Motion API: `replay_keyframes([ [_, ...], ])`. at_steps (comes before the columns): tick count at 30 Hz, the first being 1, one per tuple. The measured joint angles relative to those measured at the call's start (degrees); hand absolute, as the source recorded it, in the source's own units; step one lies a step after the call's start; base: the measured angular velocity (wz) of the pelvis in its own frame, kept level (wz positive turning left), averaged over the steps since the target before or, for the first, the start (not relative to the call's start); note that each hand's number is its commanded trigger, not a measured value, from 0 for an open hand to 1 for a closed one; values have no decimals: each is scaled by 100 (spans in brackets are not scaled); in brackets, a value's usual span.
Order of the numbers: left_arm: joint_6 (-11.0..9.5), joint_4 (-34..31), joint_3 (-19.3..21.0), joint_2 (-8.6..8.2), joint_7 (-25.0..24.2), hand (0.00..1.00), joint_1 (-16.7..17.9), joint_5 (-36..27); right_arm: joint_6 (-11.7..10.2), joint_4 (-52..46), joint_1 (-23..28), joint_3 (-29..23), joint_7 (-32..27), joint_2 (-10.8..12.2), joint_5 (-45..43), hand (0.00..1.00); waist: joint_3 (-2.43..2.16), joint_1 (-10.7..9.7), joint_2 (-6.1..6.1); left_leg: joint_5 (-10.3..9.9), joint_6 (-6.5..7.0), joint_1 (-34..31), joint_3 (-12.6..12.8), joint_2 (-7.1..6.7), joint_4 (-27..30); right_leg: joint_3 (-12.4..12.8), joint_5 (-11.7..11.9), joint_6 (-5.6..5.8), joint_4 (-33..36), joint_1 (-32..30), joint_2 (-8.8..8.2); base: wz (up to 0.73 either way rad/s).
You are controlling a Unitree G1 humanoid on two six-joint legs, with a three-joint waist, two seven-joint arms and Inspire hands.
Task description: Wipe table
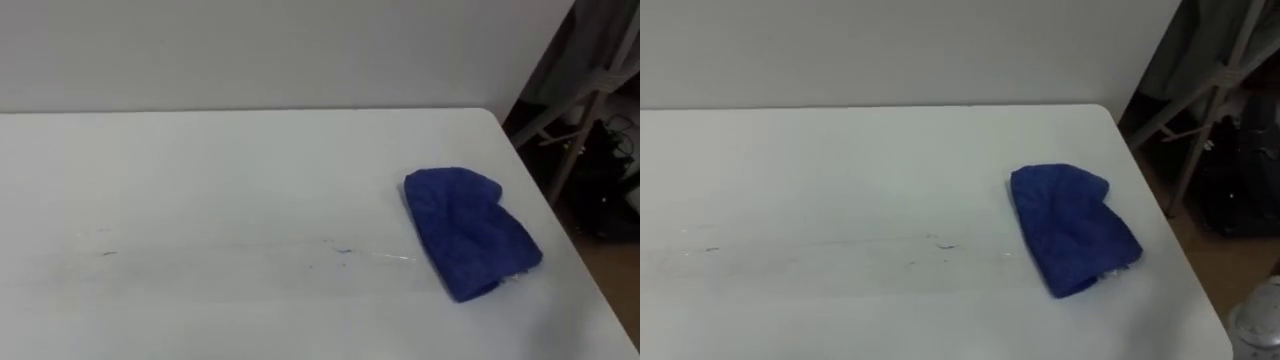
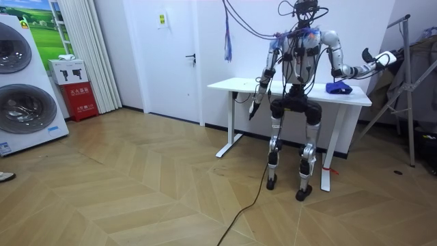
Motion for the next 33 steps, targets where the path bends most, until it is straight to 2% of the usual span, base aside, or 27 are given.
replay_keyframes([
  [5,42,-12,148,2,-37,0,-12,-13,124,178,-43,-127,-75,-39,229,0,5,-15,-1,-1,-1,2,7,6,-5,-5,0,0,10,0,1,0],
  [7,46,-23,263,28,-38,0,-9,-11,149,685,-71,-211,-236,-126,583,0,1,-2,-35,-2,-2,-2,2,9,1,0,0,-1,10,3,4,0],
  [11,78,-20,430,36,-39,0,9,-67,258,1571,-34,-218,-302,-135,1320,0,-2,-42,-69,-5,-5,-16,1,15,5,3,1,-2,7,0,9,0],
  [12,101,-4,443,44,-30,0,9,-92,302,1825,-30,-224,-316,-135,1608,0,14,-82,-94,-5,-5,-22,-4,15,4,-1,1,-2,8,-4,9,0],
  [16,234,44,561,18,-70,0,28,-60,449,2817,-26,-415,-290,-93,2383,0,-10,-199,-69,-6,-6,-36,-6,17,5,9,1,-2,-4,-6,13,0],
  [20,280,45,766,44,-58,0,44,-64,467,3765,63,-611,-201,-99,3146,0,-34,-270,-86,-6,-9,-22,-11,28,16,-9,1,-2,-6,11,20,0],
  [22,296,85,783,42,-46,0,69,-59,499,4645,150,-650,-157,-85,3473,0,-59,-274,-102,-10,-14,7,-9,28,14,-2,2,-4,-6,35,24,0],
  [27,414,85,782,25,-49,0,96,-59,709,5823,425,-649,72,-11,3866,0,-57,-276,-90,-37,-35,3,-7,41,16,-5,1,-5,-12,34,37,0],
  [30,481,94,766,23,-53,0,76,-54,784,6065,544,-640,229,95,3839,0,-33,-289,-53,-40,-31,13,-15,40,40,0,0,-6,-9,53,41,0],
  [33,500,91,716,27,-81,0,57,-19,906,6356,573,-375,530,180,3741,0,-23,-281,-44,-110,-51,41,-41,50,113,-12,-3,-10,-15,95,43,2],
])
